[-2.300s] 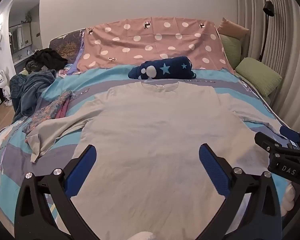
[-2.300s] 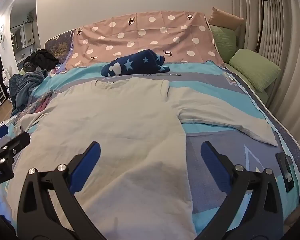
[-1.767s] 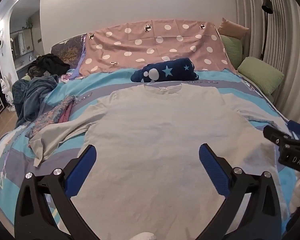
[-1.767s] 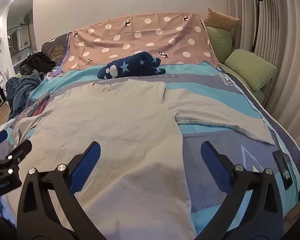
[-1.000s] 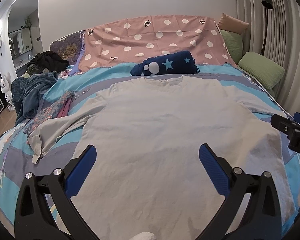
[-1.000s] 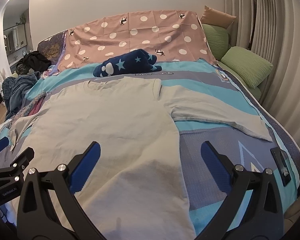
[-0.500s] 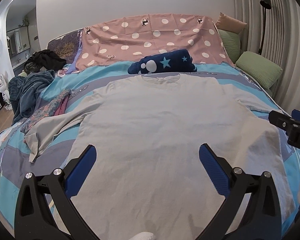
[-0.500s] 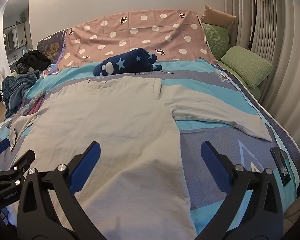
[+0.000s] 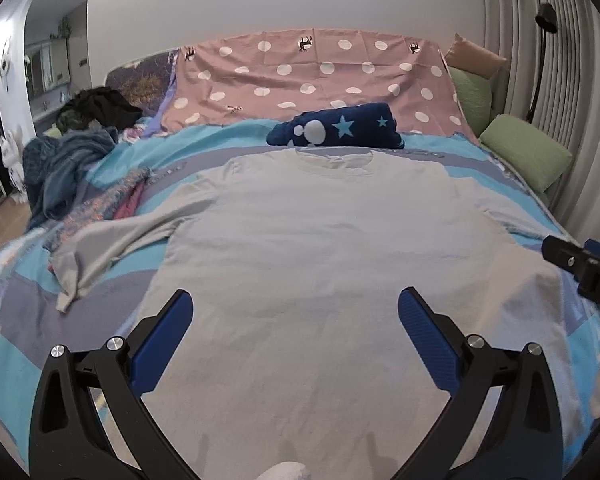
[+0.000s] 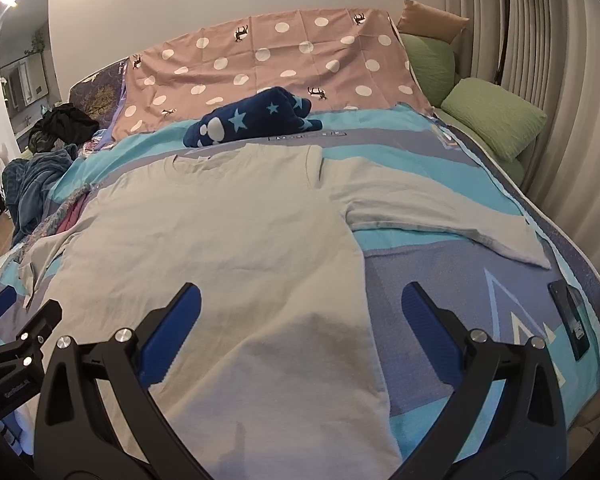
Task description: Fold small clothes
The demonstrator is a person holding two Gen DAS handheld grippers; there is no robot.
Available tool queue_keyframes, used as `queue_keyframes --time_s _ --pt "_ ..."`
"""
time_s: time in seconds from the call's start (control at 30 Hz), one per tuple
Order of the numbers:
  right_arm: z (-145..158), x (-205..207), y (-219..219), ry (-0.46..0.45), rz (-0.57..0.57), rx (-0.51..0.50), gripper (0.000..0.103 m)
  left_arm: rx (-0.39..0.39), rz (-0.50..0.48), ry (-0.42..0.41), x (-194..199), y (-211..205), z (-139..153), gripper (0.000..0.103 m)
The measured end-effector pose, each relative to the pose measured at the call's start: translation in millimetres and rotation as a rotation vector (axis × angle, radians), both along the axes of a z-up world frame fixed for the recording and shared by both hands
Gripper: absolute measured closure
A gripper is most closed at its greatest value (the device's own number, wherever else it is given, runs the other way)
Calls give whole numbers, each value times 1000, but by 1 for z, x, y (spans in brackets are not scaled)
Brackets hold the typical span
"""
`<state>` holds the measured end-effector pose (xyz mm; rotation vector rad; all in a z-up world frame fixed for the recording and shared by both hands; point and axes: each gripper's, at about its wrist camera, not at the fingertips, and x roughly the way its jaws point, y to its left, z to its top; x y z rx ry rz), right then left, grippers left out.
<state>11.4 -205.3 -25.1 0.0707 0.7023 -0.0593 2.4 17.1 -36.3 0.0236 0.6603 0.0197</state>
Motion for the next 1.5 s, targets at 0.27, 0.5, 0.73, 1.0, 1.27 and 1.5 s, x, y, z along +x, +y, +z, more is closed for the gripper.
queue_keyframes --time_s 0.27,0.5,0.73,1.0,1.27,1.5 --pt "-4 3 2 11 16 7 2 -49 -33 113 12 2 -8 5" --pt "-8 5 -1 23 10 17 2 -76 -25 112 12 6 -8 9" --pt "-8 6 1 27 6 11 2 -95 -18 86 12 10 -9 11" --pt "-8 5 6 33 15 -1 2 -94 2 60 12 21 -6 16" --pt "-5 6 18 31 29 -19 2 -92 -22 49 10 34 0 25" --pt "-6 8 22 39 16 -24 2 -90 -31 39 9 37 0 25"
